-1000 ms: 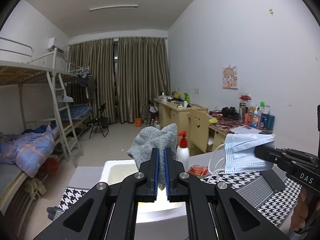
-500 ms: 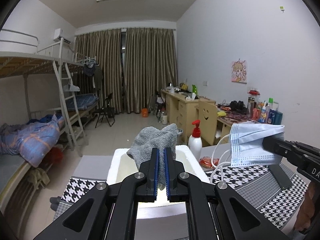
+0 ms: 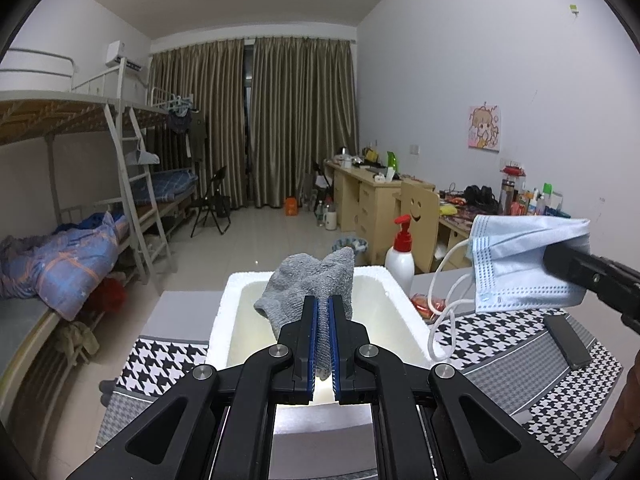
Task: Organize soft objects
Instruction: 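Open the left tool to drop the grey cloth into the foam box, then lower the blue mask into the foam box and open the right tool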
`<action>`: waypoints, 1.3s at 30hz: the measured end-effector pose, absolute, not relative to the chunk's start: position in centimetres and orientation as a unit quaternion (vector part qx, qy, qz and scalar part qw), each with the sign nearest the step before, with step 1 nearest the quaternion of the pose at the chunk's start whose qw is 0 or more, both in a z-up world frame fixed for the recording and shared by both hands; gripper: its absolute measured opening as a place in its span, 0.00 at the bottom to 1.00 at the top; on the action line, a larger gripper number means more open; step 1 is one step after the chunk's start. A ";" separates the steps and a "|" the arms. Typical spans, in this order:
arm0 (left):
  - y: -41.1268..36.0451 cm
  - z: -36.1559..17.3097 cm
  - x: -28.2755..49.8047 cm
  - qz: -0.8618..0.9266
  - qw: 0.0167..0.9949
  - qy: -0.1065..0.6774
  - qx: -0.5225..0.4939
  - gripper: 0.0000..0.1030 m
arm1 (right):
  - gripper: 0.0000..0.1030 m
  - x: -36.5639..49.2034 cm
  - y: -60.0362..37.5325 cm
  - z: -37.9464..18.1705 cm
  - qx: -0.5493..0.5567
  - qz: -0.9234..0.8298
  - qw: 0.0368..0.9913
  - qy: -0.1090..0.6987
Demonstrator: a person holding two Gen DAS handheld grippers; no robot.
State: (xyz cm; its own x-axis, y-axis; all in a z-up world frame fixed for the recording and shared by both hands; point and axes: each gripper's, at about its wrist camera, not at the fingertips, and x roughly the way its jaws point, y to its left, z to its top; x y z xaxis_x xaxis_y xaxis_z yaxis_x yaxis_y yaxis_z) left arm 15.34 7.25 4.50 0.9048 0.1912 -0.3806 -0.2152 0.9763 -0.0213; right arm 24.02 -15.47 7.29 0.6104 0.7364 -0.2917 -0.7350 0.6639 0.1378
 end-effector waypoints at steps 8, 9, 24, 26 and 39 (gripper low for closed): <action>7.9 3.7 16.1 0.108 0.971 0.211 -0.032 0.07 | 0.06 24.0 -14.9 7.3 -0.001 0.407 0.898 0.167; 8.1 3.6 16.1 0.110 0.970 0.214 -0.034 0.08 | 0.06 24.0 -14.9 7.3 -0.001 0.407 0.898 0.167; 9.8 4.5 13.9 0.150 0.973 0.171 -0.038 0.94 | 0.06 23.7 -13.4 7.8 -0.010 0.412 0.896 0.163; 10.2 4.6 13.4 0.153 0.973 0.168 -0.041 0.95 | 0.06 23.8 -13.0 7.9 -0.012 0.413 0.896 0.161; 11.9 4.8 10.8 0.183 0.970 0.152 -0.047 0.99 | 0.06 23.7 -10.6 7.9 -0.022 0.426 0.888 0.169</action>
State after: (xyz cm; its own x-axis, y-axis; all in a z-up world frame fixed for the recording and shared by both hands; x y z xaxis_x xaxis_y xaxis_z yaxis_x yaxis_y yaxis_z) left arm 10.79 11.94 4.79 0.8866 0.3406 -0.3131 -0.3694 0.9286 -0.0359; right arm 23.72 -10.58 7.94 0.5796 0.7497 -0.3194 -0.7647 0.6359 0.1048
